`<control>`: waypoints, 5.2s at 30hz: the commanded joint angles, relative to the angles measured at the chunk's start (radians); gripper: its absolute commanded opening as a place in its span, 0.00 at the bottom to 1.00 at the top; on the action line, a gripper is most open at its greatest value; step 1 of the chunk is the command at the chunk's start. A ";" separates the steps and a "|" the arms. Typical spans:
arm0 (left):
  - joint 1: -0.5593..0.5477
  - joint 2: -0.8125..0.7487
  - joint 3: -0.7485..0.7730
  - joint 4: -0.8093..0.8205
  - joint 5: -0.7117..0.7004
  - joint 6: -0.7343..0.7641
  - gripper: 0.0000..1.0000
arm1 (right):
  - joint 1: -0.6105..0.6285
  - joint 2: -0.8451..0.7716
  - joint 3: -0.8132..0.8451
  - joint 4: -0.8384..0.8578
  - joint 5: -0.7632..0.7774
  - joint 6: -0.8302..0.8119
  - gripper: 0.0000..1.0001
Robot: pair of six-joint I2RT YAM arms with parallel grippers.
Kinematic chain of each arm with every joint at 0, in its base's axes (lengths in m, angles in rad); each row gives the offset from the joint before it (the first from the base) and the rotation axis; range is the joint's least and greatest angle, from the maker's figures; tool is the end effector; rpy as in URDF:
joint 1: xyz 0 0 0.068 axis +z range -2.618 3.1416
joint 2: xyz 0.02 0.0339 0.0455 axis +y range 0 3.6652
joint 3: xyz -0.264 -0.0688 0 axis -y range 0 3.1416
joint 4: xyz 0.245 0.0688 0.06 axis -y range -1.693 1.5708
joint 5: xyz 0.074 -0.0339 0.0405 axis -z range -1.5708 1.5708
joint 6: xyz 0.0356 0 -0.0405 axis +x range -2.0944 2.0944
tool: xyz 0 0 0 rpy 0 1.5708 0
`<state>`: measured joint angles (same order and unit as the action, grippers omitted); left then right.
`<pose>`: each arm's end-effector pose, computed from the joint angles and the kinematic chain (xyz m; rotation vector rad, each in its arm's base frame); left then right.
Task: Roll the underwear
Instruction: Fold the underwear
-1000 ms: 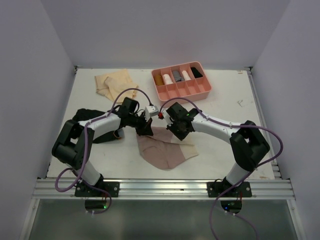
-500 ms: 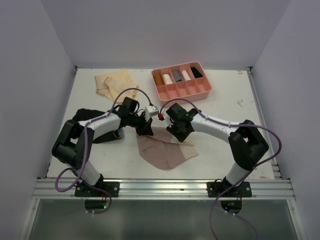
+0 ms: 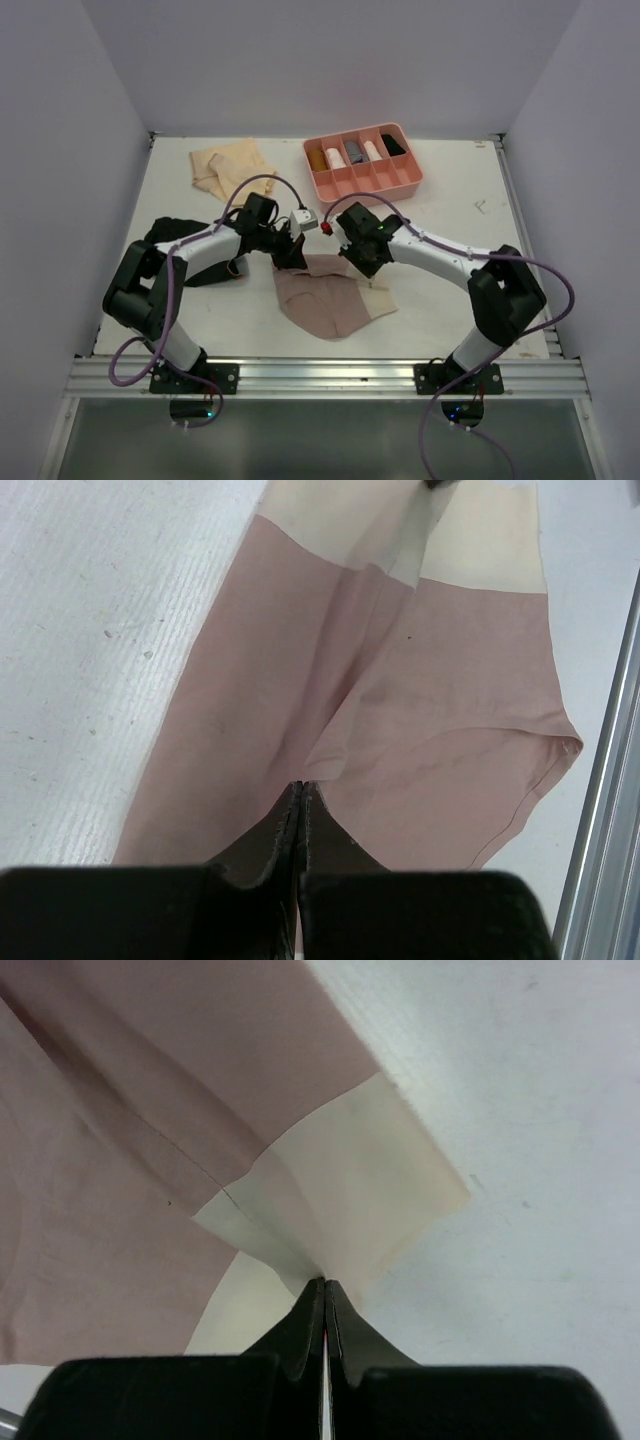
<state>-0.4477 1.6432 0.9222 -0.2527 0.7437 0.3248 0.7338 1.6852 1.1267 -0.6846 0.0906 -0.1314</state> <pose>0.2772 -0.1599 0.1773 1.1815 2.1338 -0.9884 0.2435 0.2152 0.1932 -1.1557 2.5528 0.0161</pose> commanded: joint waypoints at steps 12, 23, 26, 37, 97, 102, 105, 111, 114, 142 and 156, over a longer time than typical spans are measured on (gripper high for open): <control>-0.069 -0.152 0.020 -0.002 -0.038 -0.067 0.00 | -0.002 -0.231 0.030 -0.059 0.219 0.024 0.00; -0.275 -0.256 -0.101 0.041 -0.199 -0.197 0.00 | 0.022 -0.295 -0.022 -0.162 0.271 0.085 0.00; -0.324 -0.258 -0.135 0.062 -0.242 -0.219 0.00 | 0.050 -0.277 -0.027 -0.184 0.281 0.087 0.00; -0.419 -0.221 -0.174 0.102 -0.213 -0.221 0.00 | 0.125 -0.208 -0.044 -0.259 0.264 0.116 0.00; 0.174 0.392 0.503 -0.651 0.149 0.117 0.00 | -0.174 -0.124 0.189 -0.136 -0.121 0.331 0.36; 0.201 0.432 0.563 -0.703 0.175 0.140 0.12 | -0.200 -0.085 0.194 -0.164 -0.158 0.299 0.36; 0.198 0.443 0.575 -0.701 0.192 0.141 0.38 | -0.215 -0.044 0.189 -0.171 -0.155 0.289 0.36; 0.164 0.442 0.523 -0.692 0.151 0.165 0.41 | -0.249 0.047 0.203 -0.161 -0.121 0.286 0.37; 0.142 0.431 0.474 -0.623 0.120 0.131 0.45 | -0.263 0.087 0.191 -0.142 -0.130 0.285 0.38; 0.290 0.589 0.799 -0.548 -0.072 0.031 0.03 | -0.300 0.364 0.539 -0.075 -0.176 0.265 0.36; 0.244 0.077 0.407 -0.318 -0.039 0.240 0.47 | -0.185 -0.021 0.184 0.016 -0.312 0.553 0.27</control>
<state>-0.1623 1.8679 1.4574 -0.7036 0.7216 0.5034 0.4778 1.7302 1.3964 -0.7288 -0.2008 0.2516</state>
